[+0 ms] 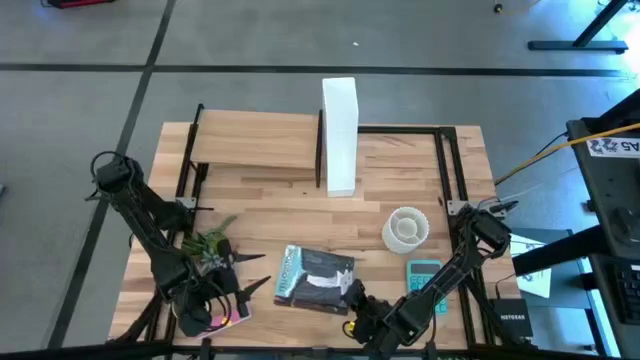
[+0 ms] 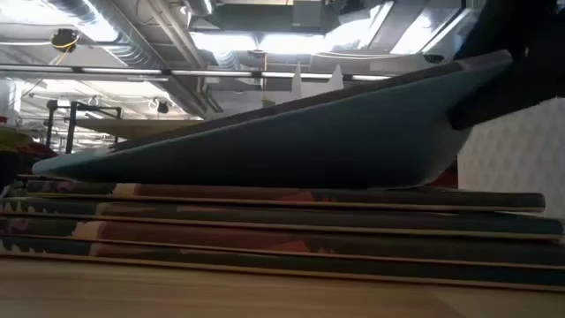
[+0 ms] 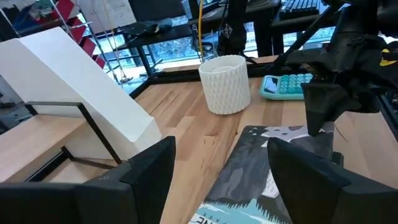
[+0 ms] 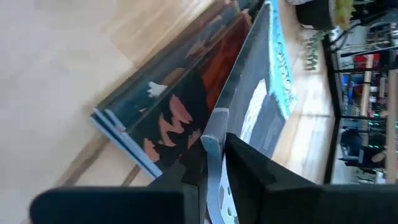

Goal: Stock shelves
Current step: Remove the light blue book from the white bookshelf, then return to Home Position

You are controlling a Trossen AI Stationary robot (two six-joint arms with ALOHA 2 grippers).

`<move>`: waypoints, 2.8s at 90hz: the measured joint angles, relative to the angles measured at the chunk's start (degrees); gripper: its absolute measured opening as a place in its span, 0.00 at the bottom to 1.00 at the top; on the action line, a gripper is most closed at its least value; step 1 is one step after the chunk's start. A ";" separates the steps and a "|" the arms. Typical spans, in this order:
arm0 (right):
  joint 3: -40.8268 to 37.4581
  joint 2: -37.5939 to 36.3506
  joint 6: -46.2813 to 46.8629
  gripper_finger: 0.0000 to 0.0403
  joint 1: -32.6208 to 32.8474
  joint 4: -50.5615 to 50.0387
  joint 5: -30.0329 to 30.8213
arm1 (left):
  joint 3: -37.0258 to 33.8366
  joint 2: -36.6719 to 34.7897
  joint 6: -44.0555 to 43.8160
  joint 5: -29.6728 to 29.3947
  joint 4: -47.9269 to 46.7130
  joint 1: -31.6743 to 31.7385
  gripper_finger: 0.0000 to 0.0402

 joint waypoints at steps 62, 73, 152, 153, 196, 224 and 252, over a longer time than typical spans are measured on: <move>0.00 -0.04 4.11 0.18 0.87 -1.34 0.40 | -0.01 0.00 -1.21 0.61 -0.92 0.00 0.59; 0.00 -0.04 4.60 0.31 1.18 -1.34 -0.01 | -0.01 0.00 -1.19 0.61 -0.91 0.00 0.59; 12.24 -7.93 56.82 0.44 2.08 -47.85 3.98 | -0.06 -4.67 -10.88 23.04 -4.64 7.55 0.59; 11.80 -8.77 56.82 0.43 2.11 -47.75 3.97 | -0.06 -5.05 -10.89 23.29 -5.20 7.75 0.59; -26.26 -68.70 52.33 0.16 -8.31 -20.56 4.77 | -3.53 -36.34 -11.77 24.65 -30.64 14.48 0.59; -46.77 -98.49 30.95 0.02 -37.97 10.58 -26.39 | -17.04 -65.69 -3.40 34.38 -21.66 25.33 0.59; -57.11 -99.43 24.89 0.00 -57.29 24.08 -53.25 | -27.51 -81.77 4.72 40.18 -15.53 32.18 0.59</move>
